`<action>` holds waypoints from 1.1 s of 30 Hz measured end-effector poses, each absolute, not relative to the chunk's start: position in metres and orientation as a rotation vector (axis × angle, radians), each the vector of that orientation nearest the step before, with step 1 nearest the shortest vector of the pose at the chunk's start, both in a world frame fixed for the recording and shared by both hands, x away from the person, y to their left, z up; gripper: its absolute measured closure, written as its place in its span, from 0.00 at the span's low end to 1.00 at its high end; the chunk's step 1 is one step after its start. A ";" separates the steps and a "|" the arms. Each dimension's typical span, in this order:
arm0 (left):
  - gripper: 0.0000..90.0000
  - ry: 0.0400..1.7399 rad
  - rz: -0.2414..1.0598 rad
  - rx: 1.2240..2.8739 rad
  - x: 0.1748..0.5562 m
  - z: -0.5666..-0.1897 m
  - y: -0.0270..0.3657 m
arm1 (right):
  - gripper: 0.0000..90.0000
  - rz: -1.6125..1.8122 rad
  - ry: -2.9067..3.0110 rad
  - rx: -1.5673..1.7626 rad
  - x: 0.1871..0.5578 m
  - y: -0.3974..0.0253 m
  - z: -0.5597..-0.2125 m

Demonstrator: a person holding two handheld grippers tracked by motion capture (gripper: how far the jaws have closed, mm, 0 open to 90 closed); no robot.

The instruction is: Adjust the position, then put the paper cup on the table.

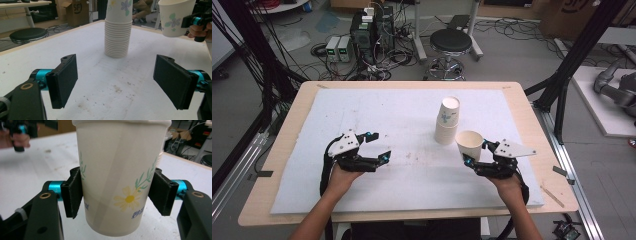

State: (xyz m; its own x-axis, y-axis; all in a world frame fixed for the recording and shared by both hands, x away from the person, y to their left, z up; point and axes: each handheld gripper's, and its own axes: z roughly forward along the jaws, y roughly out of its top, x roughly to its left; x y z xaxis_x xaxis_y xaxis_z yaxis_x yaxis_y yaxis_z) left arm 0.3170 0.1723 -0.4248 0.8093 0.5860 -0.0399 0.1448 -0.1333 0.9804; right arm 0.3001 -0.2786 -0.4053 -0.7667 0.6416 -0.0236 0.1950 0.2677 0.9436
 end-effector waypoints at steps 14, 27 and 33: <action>0.22 0.605 0.437 1.672 0.317 -0.428 0.183 | 0.38 1.572 2.016 0.792 0.299 -0.293 -0.403; 0.22 0.602 0.430 1.685 0.318 -0.429 0.182 | 0.38 1.478 1.973 0.875 0.310 -0.304 -0.407; 0.22 0.602 0.425 1.688 0.317 -0.430 0.182 | 0.38 1.361 1.954 0.965 0.331 -0.309 -0.416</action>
State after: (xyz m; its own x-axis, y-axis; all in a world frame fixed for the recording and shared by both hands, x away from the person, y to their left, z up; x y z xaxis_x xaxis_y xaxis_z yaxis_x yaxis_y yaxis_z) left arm 0.3171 0.1818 -0.4296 0.7972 0.6018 -0.0472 0.1575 -0.1318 0.9787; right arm 0.3307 -0.3086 -0.4159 -0.5815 0.8123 -0.0454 0.2390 0.2239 0.9448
